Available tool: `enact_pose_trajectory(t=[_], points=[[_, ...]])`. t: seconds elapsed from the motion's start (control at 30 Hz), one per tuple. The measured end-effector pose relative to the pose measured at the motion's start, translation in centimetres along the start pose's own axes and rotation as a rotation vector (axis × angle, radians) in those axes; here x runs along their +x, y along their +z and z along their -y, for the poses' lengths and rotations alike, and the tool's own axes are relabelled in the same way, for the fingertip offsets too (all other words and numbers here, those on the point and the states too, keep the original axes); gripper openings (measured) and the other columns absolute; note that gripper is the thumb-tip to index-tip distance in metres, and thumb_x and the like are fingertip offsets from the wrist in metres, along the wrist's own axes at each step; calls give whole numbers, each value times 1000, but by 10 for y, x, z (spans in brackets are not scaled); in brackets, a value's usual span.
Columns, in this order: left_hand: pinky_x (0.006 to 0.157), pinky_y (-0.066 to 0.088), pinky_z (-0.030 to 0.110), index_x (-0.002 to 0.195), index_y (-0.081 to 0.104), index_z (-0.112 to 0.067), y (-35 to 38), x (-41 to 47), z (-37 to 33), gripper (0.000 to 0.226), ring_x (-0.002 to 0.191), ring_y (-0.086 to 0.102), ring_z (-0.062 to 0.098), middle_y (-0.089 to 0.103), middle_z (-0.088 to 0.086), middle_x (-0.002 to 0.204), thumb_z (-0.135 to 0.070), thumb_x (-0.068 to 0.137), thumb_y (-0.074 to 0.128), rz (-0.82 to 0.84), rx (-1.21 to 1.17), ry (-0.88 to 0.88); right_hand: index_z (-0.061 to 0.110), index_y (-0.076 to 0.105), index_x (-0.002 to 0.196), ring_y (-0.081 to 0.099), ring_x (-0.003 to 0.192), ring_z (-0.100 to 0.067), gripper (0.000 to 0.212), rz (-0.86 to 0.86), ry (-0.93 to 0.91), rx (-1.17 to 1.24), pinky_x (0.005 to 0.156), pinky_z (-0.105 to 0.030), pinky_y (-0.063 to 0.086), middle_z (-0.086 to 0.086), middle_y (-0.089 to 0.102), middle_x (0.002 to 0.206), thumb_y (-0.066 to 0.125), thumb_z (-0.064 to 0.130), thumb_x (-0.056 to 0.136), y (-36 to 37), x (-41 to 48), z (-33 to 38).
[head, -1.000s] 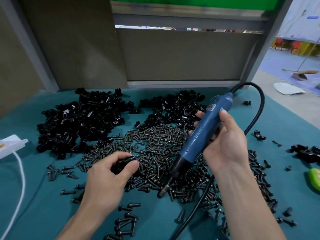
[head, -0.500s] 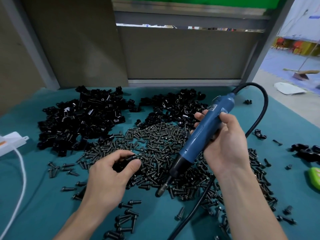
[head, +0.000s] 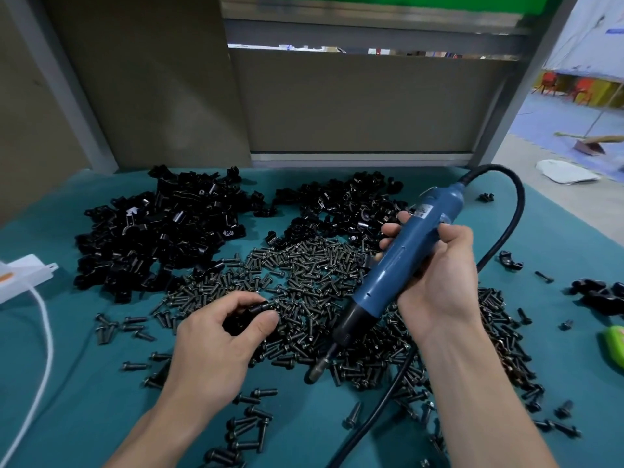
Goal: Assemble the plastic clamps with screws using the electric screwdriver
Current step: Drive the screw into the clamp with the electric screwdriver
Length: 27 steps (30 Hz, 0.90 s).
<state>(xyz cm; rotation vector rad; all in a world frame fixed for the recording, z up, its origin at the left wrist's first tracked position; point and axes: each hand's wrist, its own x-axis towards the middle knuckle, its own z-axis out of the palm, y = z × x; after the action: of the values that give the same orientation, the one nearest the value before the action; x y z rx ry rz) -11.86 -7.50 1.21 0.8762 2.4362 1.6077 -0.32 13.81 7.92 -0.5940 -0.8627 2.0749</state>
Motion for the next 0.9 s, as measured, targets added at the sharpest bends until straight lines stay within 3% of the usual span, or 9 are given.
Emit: enact_pose_trajectory(t=[0.17, 0.33, 0.43, 0.53, 0.63, 0.73, 0.8, 0.9], points=[[64, 48, 7, 96, 67, -59, 0, -1, 0, 28, 75, 66, 0, 72, -28, 81, -68, 70, 66, -13, -3, 5, 5, 67, 116, 58, 78, -25, 45, 8, 38, 137, 75, -39, 48, -13, 67, 96, 39, 30, 92, -6, 0, 5], [59, 47, 8, 89, 71, -51, -1, -1, 2, 29, 75, 66, -3, 71, -30, 80, -71, 69, 64, -27, 22, 1, 3, 67, 113, 57, 79, -27, 52, 1, 37, 214, 82, -43, 44, -15, 66, 99, 47, 27, 71, -7, -3, 9], [61, 46, 6, 92, 68, -56, -1, -2, 0, 27, 72, 65, -3, 70, -29, 78, -70, 69, 64, -26, 18, 13, 4, 65, 114, 57, 81, -27, 54, 24, 12, 205, 84, -43, 45, -16, 70, 102, 50, 25, 66, -7, -5, 10], [61, 46, 6, 88, 70, -54, -1, -1, 0, 23, 71, 65, -4, 70, -28, 77, -68, 71, 66, -30, 13, 13, 5, 65, 118, 60, 88, -24, 52, 40, -55, 59, 84, -40, 51, -14, 74, 107, 53, 9, 68, -6, -6, 3], [57, 46, 7, 93, 68, -56, -2, -1, -1, 23, 69, 65, -3, 70, -28, 77, -66, 72, 67, -26, 1, 4, 3, 62, 125, 68, 95, -22, 63, 107, -65, -86, 87, -40, 57, -13, 75, 114, 54, -4, 63, -3, -5, -3], [52, 45, 9, 92, 70, -51, -2, -2, 0, 23, 60, 63, 5, 71, -24, 77, -65, 73, 67, -27, -10, -4, 11, 60, 132, 71, 113, -30, 68, 259, -43, -239, 97, -49, 58, -14, 74, 119, 60, -7, 66, -5, -8, -4], [53, 46, 11, 88, 72, -41, 1, -2, 3, 19, 62, 64, 13, 72, -23, 78, -59, 80, 71, -30, -8, -20, 21, 58, 137, 71, 111, -35, 70, 407, -14, -322, 97, -57, 57, -16, 73, 120, 63, -5, 73, -5, -14, -10], [59, 47, 10, 90, 70, -38, 4, -1, 4, 11, 67, 65, 7, 72, -26, 81, -49, 88, 72, -63, -11, -26, 21, 62, 129, 72, 97, -34, 58, 454, -18, -417, 92, -59, 57, -18, 75, 112, 65, -2, 75, 7, -25, -26]])
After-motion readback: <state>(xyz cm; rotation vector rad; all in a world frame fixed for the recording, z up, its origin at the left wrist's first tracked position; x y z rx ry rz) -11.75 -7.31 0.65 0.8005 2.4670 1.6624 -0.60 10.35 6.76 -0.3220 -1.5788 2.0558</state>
